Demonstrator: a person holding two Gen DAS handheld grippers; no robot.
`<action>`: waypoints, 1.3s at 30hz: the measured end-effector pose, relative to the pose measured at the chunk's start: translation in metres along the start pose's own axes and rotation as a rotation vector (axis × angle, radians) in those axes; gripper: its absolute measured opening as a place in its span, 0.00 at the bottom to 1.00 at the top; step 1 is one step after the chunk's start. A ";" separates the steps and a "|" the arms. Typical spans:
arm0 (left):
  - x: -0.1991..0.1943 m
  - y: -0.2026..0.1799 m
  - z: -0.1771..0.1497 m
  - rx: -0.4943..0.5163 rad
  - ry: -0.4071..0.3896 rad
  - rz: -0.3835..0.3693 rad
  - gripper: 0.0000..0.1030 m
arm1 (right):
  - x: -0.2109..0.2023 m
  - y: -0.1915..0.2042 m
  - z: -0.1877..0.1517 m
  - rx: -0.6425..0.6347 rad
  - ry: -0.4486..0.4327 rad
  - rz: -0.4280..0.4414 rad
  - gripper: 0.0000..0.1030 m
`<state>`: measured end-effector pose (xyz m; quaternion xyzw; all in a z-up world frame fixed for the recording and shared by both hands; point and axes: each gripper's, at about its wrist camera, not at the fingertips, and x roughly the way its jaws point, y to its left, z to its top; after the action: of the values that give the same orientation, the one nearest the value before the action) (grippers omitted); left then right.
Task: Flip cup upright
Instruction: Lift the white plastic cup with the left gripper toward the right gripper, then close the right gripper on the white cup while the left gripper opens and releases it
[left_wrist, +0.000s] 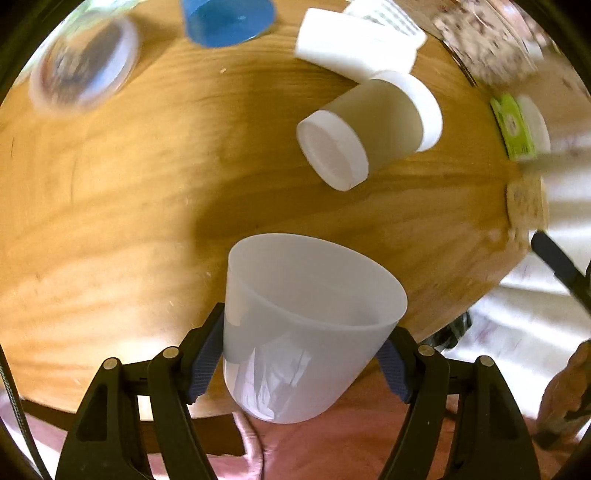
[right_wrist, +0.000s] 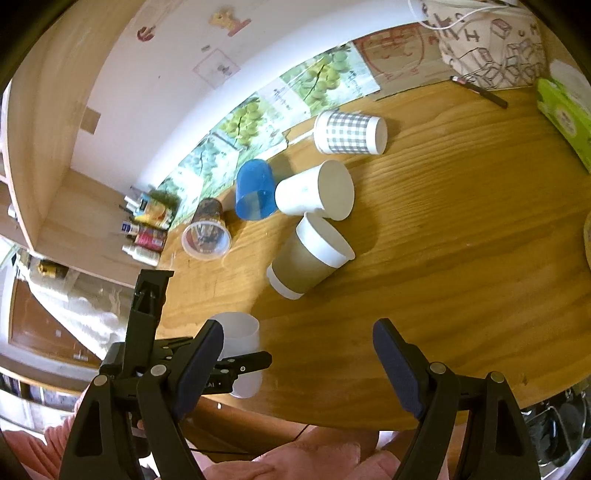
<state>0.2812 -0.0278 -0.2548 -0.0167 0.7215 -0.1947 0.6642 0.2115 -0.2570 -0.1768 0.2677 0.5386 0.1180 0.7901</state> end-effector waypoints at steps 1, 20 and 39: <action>0.000 0.002 -0.001 -0.023 -0.010 -0.005 0.75 | 0.001 0.000 0.001 -0.005 0.007 0.004 0.81; 0.016 0.003 -0.016 -0.294 -0.168 -0.079 0.75 | 0.033 0.007 0.023 -0.141 0.153 0.051 0.81; 0.037 0.000 -0.016 -0.250 -0.168 -0.051 0.81 | 0.049 0.002 0.022 -0.132 0.207 0.026 0.81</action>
<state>0.2611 -0.0342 -0.2894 -0.1340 0.6813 -0.1180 0.7099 0.2509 -0.2385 -0.2086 0.2082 0.6050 0.1904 0.7446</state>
